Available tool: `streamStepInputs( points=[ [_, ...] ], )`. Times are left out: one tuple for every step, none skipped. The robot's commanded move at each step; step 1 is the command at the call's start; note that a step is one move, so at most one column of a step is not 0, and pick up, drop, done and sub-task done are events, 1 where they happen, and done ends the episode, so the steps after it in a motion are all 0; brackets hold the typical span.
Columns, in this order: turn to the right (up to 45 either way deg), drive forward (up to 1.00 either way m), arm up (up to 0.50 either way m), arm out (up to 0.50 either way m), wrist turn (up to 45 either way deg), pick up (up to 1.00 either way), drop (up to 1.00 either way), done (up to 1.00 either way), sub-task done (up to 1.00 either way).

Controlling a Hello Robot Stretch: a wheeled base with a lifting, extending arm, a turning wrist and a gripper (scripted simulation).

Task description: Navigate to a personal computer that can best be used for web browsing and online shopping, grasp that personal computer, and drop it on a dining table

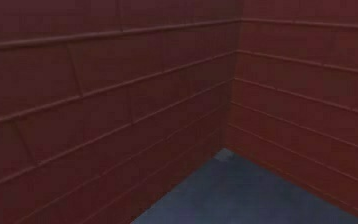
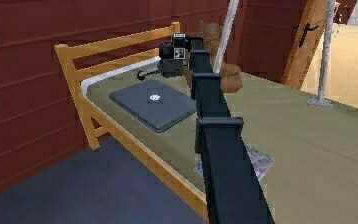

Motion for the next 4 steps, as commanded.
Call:
streamStepInputs(
  points=[
    [0.0, 0.00, -0.30, 0.00, 0.0, 0.00, 0.00, 0.00, 0.00],
    [0.0, 0.00, 0.00, 0.00, 0.0, 1.00, 0.00, 0.00, 0.00],
    [0.0, 0.00, 0.10, 0.00, 0.0, 0.00, 0.00, 0.00, 0.00],
    [0.0, 0.00, 0.22, 0.00, 0.0, 0.00, 0.00, 0.00, 0.00]
  ],
)
